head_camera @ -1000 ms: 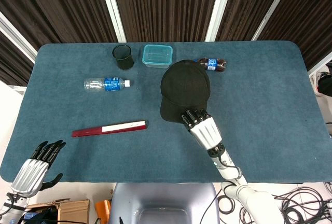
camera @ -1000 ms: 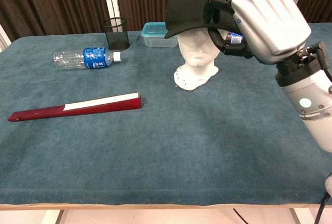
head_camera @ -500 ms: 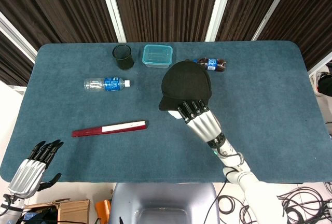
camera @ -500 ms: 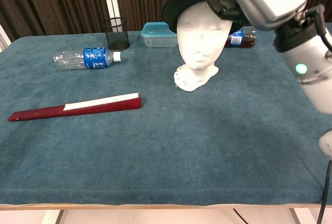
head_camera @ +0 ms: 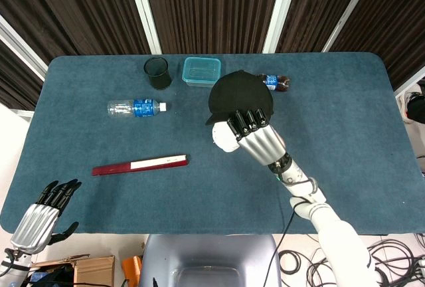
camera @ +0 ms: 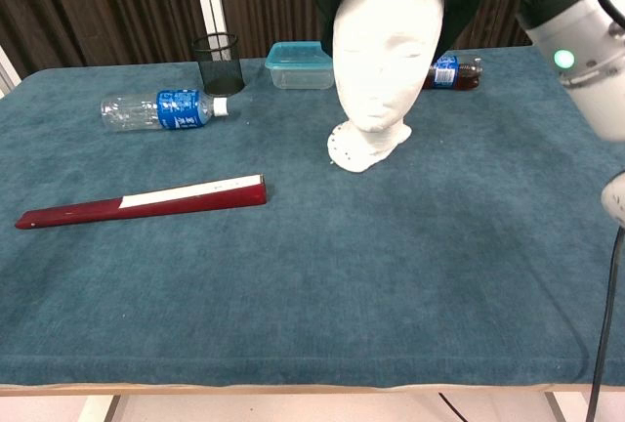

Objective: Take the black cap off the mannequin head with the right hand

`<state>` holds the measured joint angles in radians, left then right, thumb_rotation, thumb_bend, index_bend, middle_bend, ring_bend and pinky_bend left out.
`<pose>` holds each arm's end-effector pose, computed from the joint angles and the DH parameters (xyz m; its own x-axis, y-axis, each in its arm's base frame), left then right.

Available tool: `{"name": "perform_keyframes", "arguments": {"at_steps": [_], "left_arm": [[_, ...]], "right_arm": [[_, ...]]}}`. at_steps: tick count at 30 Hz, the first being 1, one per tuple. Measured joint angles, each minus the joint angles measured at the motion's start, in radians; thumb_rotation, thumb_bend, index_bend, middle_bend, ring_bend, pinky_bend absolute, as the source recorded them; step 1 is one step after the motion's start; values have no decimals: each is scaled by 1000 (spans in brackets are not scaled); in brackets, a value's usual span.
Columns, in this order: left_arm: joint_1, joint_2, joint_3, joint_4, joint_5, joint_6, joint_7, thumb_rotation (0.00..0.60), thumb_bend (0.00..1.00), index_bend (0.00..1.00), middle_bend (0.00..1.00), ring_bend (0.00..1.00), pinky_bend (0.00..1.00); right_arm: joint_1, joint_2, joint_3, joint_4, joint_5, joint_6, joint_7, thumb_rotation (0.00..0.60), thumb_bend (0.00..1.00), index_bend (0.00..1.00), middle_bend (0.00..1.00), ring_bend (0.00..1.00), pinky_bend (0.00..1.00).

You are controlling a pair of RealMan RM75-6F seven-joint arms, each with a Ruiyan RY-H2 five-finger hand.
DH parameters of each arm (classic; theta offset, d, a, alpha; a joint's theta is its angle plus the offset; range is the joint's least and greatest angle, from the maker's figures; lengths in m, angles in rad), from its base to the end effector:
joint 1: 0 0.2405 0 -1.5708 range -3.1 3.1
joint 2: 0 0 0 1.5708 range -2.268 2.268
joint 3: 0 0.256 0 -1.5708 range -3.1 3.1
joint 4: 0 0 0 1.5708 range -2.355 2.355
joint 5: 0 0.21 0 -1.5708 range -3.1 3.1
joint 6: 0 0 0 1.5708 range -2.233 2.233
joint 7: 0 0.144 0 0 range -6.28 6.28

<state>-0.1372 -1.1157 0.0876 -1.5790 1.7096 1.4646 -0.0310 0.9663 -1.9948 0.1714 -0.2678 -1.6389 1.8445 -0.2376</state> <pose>-0.2949 0.1634 0.1310 0.4321 0.1379 0.8912 0.8851 -0.2546 -0.3897 -0.0900 -0.3864 0.0410 0.2686 0.8825 0.3861 -0.3887 -0.2675 0.8817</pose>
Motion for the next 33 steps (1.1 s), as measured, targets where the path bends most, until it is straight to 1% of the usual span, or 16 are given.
{"name": "perform_keyframes", "arguments": {"at_steps": [4, 11, 17, 23, 28, 33], "left_arm": [[0, 0, -1, 0, -1, 0, 0, 600, 301, 0, 89, 125, 97], [3, 1, -1, 0, -3, 4, -2, 600, 298, 0, 89, 125, 98], [2, 3, -3, 1, -7, 3, -6, 600, 298, 0, 89, 125, 97], [3, 4, -1, -1, -4, 2, -4, 600, 297, 0, 89, 125, 97], [5, 2, 1, -7, -1, 4, 9, 600, 298, 0, 89, 127, 98], [4, -3, 2, -11, 1, -2, 21, 600, 298, 0, 90, 127, 98]], "right_arm": [[23, 31, 1, -2, 8, -20, -35, 600, 471, 1000, 847, 718, 822], [41, 74, 22, -8, 46, -59, -61, 600, 471, 1000, 848, 718, 822], [29, 128, 23, -2, 55, -46, -68, 600, 471, 1000, 848, 719, 823], [-51, 199, 7, -11, 58, -2, -42, 600, 471, 1000, 849, 721, 826], [-170, 241, -31, -4, 50, 26, -8, 600, 471, 1000, 850, 722, 827], [-292, 249, -64, 31, 51, 15, 48, 600, 471, 1000, 850, 722, 827]]}}
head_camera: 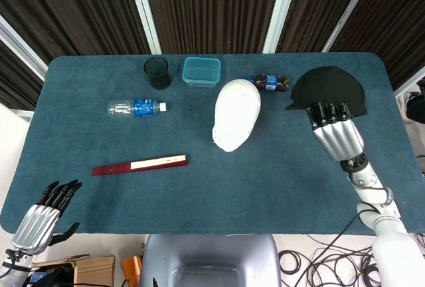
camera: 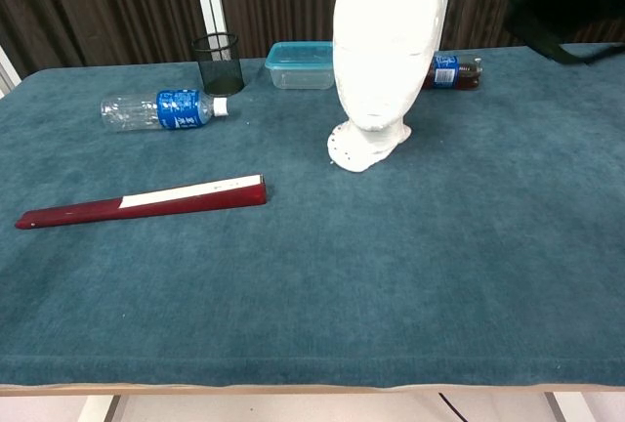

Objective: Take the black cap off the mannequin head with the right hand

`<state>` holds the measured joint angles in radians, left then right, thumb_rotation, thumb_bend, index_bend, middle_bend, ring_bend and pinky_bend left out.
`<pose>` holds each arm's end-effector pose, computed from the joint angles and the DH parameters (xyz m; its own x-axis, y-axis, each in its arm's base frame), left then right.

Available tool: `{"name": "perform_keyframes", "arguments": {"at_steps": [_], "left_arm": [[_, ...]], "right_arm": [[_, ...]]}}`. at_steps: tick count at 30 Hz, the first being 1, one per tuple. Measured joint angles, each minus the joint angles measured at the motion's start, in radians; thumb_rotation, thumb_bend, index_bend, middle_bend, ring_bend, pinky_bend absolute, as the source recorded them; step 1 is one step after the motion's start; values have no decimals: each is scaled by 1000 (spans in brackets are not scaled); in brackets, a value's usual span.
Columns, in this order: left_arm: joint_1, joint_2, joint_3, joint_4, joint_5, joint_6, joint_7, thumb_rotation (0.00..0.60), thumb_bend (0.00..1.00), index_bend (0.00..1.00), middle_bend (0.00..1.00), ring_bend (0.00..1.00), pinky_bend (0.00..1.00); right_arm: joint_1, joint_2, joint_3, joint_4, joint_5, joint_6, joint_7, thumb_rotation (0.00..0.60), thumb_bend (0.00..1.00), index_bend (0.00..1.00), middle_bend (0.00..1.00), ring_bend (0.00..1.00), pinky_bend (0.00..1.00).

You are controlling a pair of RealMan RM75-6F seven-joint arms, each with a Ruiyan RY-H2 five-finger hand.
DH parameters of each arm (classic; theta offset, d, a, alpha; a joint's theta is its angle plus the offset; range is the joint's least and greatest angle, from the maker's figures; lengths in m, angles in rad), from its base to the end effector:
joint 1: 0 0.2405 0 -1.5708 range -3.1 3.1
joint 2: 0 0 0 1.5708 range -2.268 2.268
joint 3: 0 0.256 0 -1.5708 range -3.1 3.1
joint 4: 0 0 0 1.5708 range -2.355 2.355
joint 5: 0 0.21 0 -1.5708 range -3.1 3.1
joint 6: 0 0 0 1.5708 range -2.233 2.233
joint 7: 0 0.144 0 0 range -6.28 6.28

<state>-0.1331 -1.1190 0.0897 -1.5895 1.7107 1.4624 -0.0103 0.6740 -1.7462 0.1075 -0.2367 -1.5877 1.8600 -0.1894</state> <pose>-0.2932 0.1614 0.1285 0.4381 0.1403 0.8879 0.8826 -0.2546 -0.3953 -0.2308 -0.3657 0.1408 0.5569 0.8111 0.1787 -0.2669 -0.0290 0.9633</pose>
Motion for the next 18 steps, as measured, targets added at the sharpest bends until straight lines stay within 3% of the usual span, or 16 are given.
{"name": "perform_keyframes", "arguments": {"at_steps": [9, 18], "left_arm": [[1, 1, -2, -6, -10, -5, 6, 600, 299, 0, 90, 128, 98], [-5, -8, 7, 10, 23, -4, 7, 600, 297, 0, 103, 142, 98]], "right_arm": [[-81, -80, -54, 64, -18, -3, 77, 600, 469, 1000, 851, 722, 827], [-143, -146, -109, 67, -64, 70, 118, 600, 431, 1000, 851, 720, 775]]}}
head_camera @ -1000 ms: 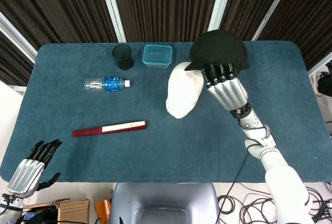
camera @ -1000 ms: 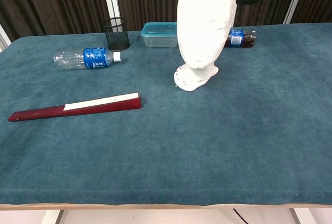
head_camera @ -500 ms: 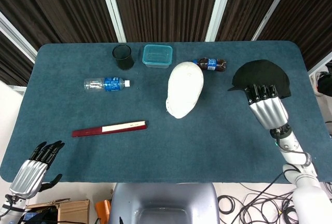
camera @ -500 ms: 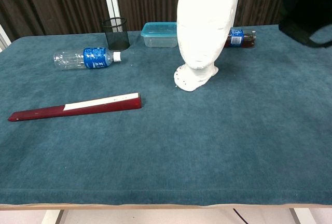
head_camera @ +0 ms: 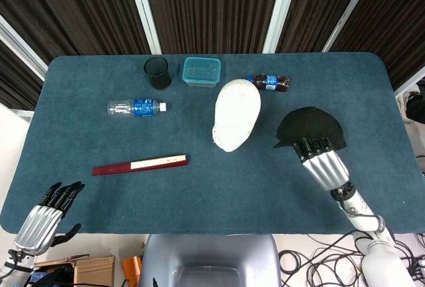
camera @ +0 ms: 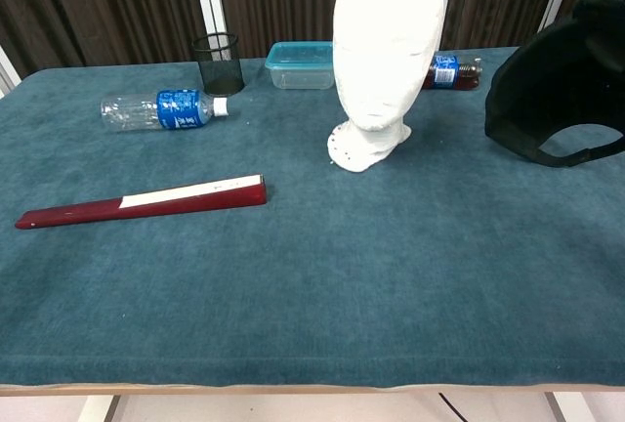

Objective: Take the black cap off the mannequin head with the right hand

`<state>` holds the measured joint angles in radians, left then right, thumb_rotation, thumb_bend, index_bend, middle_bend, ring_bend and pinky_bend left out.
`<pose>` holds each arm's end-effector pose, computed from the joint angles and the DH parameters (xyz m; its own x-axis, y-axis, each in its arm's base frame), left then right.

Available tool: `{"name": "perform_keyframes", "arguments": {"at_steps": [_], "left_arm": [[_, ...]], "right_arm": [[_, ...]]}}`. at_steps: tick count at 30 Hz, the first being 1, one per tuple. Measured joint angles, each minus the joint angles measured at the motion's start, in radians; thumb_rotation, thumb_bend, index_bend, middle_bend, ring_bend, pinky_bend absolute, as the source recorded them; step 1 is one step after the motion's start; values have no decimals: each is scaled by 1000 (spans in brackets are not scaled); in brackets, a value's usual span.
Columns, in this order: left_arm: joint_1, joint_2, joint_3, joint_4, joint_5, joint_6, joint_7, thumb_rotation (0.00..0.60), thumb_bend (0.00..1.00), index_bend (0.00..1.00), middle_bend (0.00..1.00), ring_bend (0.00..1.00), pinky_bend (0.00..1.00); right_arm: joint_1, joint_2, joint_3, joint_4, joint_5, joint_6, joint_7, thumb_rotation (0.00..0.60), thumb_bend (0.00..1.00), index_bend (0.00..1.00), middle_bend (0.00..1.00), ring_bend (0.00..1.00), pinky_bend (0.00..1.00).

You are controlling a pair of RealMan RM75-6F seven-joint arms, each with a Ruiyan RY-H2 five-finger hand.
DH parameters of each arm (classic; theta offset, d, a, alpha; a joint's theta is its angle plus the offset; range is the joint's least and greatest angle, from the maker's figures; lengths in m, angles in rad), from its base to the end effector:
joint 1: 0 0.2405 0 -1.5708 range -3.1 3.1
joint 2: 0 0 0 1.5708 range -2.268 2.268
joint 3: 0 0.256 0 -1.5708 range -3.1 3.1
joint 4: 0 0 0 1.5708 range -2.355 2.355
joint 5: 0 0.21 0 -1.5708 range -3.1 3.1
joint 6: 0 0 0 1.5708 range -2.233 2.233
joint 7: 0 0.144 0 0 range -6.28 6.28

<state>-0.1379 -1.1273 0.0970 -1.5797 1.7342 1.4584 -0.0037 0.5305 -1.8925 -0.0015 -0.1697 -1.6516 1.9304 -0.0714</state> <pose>-0.2915 0.1602 0.1240 0.4494 0.1466 0.8812 0.8727 -0.2829 -0.3980 -0.2582 -0.3072 0.0746 0.5475 0.7332 0.4033 -0.3258 -0.2572 0.9098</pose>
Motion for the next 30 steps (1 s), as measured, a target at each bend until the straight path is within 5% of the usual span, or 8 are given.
{"name": "perform_keyframes", "arguments": {"at_steps": [8, 14, 16, 19, 30], "left_arm": [[-5, -7, 5, -1, -7, -20, 19, 600, 298, 0, 103, 142, 98], [-7, -8, 5, -1, -10, -25, 18, 600, 298, 0, 103, 143, 99], [-10, -9, 5, -1, -11, -31, 19, 600, 298, 0, 103, 142, 99], [-14, -11, 6, -1, -12, -40, 22, 600, 299, 0, 103, 142, 99], [-23, -15, 6, -6, -23, -63, 33, 600, 297, 0, 103, 142, 99]], "right_arm": [[-91, -36, -75, -8, -63, 66, 33, 600, 407, 927, 805, 653, 692], [-170, -43, -104, -18, -79, 59, 38, 600, 344, 395, 502, 442, 527], [-195, -40, -107, -33, -78, 44, 44, 600, 270, 192, 399, 360, 464], [-228, -31, -115, -64, -76, 9, 59, 600, 141, 13, 267, 253, 365], [-336, 64, -203, -248, -112, -102, 150, 600, 75, 0, 187, 184, 346]]}}
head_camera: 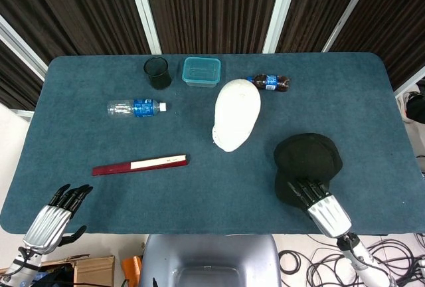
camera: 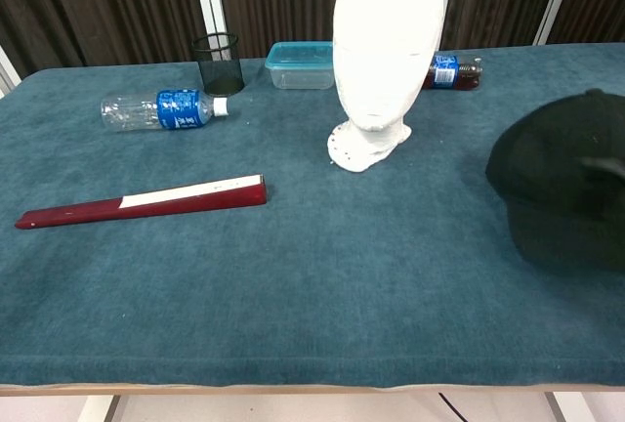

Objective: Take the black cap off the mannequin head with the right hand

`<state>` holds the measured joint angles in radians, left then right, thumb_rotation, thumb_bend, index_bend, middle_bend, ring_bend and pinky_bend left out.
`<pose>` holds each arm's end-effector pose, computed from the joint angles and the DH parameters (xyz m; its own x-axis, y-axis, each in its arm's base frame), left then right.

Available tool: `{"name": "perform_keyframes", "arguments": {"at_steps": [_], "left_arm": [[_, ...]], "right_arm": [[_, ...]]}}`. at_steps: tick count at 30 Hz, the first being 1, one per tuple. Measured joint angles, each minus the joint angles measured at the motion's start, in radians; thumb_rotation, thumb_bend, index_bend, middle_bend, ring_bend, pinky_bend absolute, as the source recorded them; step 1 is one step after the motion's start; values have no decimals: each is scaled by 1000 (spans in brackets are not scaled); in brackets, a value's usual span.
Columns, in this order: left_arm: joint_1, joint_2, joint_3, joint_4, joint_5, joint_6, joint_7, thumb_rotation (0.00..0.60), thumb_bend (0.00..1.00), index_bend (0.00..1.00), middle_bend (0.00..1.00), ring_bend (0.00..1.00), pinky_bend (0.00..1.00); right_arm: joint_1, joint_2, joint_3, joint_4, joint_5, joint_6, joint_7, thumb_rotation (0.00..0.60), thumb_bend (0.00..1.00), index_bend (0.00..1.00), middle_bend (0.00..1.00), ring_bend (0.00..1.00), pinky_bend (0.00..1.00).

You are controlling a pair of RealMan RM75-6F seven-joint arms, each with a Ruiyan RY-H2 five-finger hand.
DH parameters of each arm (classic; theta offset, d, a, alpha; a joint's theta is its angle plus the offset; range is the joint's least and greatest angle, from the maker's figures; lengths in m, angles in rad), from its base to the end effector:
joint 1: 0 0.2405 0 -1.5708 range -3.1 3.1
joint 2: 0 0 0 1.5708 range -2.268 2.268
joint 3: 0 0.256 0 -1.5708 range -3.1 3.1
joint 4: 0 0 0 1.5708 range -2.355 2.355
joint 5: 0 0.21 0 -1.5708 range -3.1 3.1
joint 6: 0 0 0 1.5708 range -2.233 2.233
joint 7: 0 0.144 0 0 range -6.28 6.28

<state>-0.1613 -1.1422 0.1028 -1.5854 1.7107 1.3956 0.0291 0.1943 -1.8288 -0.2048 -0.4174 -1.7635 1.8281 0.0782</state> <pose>-0.2921 0.1646 0.1117 0.4727 0.1953 0.8593 0.8652 -0.2878 -0.4106 -0.3307 -0.1818 0.0210 0.6278 0.2523 0.7363 -0.5670 -0.4999 0.6547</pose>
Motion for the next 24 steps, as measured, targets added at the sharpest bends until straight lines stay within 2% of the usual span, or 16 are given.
{"name": "perform_keyframes", "arguments": {"at_steps": [4, 9, 12, 18, 24], "left_arm": [[-1, 0, 0, -4, -4, -3, 5, 600, 299, 0, 103, 142, 100], [-4, -1, 1, -7, -9, -12, 12, 600, 299, 0, 103, 142, 100], [-6, -2, 1, -11, -13, -19, 19, 600, 301, 0, 103, 142, 100], [-4, -2, 1, -14, -8, -7, 22, 600, 300, 0, 103, 142, 100], [7, 0, -2, -13, -5, 20, 35, 600, 317, 0, 95, 136, 100]], "right_arm": [[-42, 84, -51, -127, -18, -49, 1, 600, 62, 0, 136, 131, 331], [-80, 220, -95, -334, -35, -100, -53, 600, 32, 0, 31, 22, 220], [-91, 300, -111, -461, -43, -122, -92, 600, 21, 0, 2, 0, 151], [-95, 463, -126, -740, -37, -175, -171, 600, 8, 0, 0, 0, 4], [-92, 641, -101, -1062, 53, -227, -244, 600, 3, 0, 0, 0, 0]]}}
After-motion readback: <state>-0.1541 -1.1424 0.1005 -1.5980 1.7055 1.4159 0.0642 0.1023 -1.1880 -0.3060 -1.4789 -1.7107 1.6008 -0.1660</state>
